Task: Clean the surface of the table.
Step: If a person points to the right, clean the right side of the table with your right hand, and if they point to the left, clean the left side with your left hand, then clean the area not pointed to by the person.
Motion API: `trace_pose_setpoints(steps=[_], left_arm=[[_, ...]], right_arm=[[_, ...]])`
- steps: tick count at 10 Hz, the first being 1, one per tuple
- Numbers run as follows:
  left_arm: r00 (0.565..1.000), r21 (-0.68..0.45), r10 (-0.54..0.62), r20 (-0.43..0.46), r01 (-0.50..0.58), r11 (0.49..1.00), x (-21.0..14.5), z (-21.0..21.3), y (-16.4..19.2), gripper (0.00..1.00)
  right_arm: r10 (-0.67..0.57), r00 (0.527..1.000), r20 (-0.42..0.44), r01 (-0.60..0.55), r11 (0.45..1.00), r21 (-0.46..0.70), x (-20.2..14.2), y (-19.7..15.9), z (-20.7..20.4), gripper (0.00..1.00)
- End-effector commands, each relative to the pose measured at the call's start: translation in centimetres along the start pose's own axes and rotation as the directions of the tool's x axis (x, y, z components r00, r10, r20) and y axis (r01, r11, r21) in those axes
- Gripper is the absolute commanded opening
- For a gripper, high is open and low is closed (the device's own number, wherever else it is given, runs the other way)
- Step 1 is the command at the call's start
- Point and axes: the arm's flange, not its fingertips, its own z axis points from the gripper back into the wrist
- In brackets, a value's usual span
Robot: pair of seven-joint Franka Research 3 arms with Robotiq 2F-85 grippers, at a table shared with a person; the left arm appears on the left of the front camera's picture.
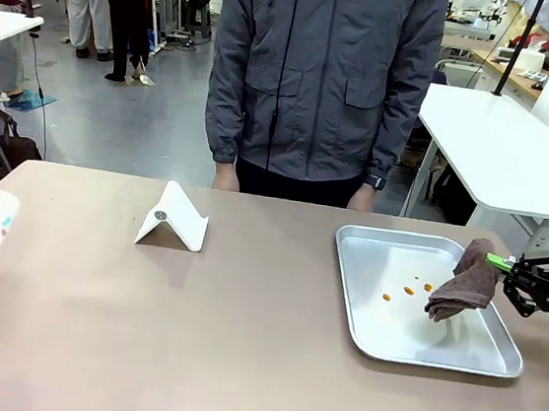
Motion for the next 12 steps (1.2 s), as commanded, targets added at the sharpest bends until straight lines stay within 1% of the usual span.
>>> trace_pose_setpoints(steps=[1, 2, 3, 12], left_arm=[[1.0, -0.035, -0.022, -0.023, 0.021, 0.999, -0.2, 2.0, 1.0, 0.22], [0.999, -0.065, -0.004, -0.038, 0.001, 0.998, 0.4, 2.4, 1.7, 0.22], [1.0, -0.006, 0.01, -0.002, -0.01, 1.0, -1.0, 1.1, 0.6, 0.22], [1.0, -0.006, 0.01, -0.002, -0.01, 1.0, -1.0, 1.1, 0.6, 0.22]], right_arm=[[-0.012, 1.0, -0.001, 0.012, 1.0, -0.014, -0.1, 0.7, -0.2, 0.0], [-0.012, 1.0, -0.001, 0.012, 1.0, -0.014, -0.1, 0.7, -0.2, 0.0], [-0.012, 1.0, -0.001, 0.012, 1.0, -0.014, -0.1, 0.7, -0.2, 0.0], [-0.012, 1.0, -0.001, 0.012, 1.0, -0.014, -0.1, 0.7, -0.2, 0.0]])
